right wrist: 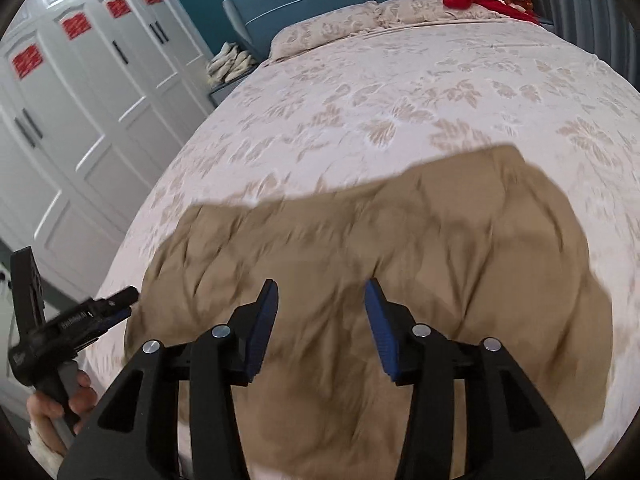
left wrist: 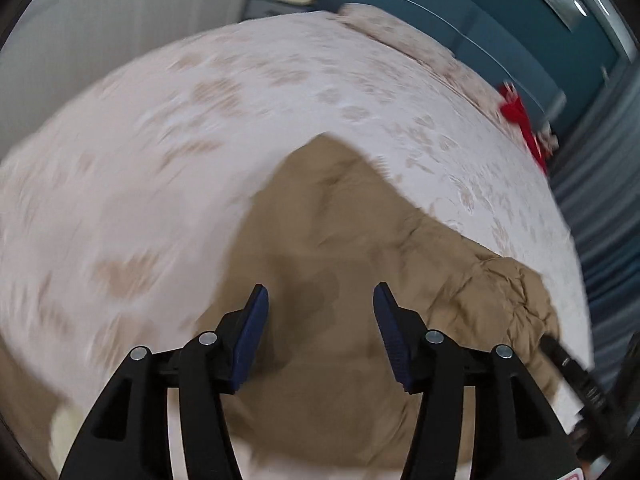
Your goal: Fold large clothes
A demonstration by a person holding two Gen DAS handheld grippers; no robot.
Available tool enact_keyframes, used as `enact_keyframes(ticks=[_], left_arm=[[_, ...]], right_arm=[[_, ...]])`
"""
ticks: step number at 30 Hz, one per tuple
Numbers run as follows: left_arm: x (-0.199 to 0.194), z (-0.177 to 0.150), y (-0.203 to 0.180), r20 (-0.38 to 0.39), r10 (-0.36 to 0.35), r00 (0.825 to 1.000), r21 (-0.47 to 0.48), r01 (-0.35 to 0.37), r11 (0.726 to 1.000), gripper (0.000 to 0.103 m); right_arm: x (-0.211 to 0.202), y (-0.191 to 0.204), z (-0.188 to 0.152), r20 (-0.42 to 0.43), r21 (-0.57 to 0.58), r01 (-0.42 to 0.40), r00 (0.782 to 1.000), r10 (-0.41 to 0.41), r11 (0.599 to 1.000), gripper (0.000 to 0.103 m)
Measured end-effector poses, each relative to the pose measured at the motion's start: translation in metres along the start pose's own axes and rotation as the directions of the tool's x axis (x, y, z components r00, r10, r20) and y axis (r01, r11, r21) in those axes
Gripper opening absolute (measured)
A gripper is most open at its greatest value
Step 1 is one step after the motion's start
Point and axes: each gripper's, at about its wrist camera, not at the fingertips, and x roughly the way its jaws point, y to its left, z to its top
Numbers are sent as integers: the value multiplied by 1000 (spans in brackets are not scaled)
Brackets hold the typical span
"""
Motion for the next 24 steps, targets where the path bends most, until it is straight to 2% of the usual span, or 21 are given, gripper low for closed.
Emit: enact_keyframes(ticks=[2, 3, 5, 6, 8, 10, 13, 15, 17, 19, 21, 24], left_arm=[[-8, -18, 27, -16, 12, 1000, -65, -13, 998, 54], [-9, -23, 34, -20, 19, 1000, -79, -20, 997, 54], [-11, -37, 48, -25, 17, 1000, -110, -19, 994, 53], [-11, -42, 52, -31, 25, 999, -126, -29, 992, 54], [-9, -51, 64, -49, 25, 999, -165, -32, 986, 54], [-6, -56, 71, -63, 0, 998, -200, -12, 980, 56], [0, -57, 74, -68, -21, 997, -217, 6, 976, 59], [9, -56, 75, -68, -38, 997, -221, 22, 975, 76], [22, -57, 78, -94, -80, 992, -268, 53, 962, 77], [29, -58, 81, -89, -108, 990, -325, 74, 943, 82], [33, -56, 72, -78, -95, 992, -314, 67, 947, 86], [43, -52, 54, -98, -151, 984, -286, 117, 951, 85]], right_arm=[[-1, 12, -17, 4, -18, 3, 1000, -3, 1000, 32], [2, 18, -20, 0, -28, 9, 1000, -9, 1000, 31], [9, 28, -18, 4, -36, 14, 1000, -13, 999, 20], [15, 33, -16, 14, -50, 31, 999, -30, 998, 19], [30, 38, -13, 13, -67, 64, 998, -63, 996, 10], [57, 36, -17, -49, -40, 69, 996, -71, 997, 7], [79, 25, -28, -83, 5, 81, 993, -80, 997, 6], [87, 24, -33, -87, -4, 93, 992, -93, 996, 5], [93, 23, -37, -89, -13, 104, 991, -105, 994, 4], [98, 23, -40, -88, -28, 111, 990, -113, 993, 3], [101, 23, -42, -87, -35, 114, 989, -116, 993, 3], [103, 23, -46, -78, -46, 114, 990, -118, 992, 3]])
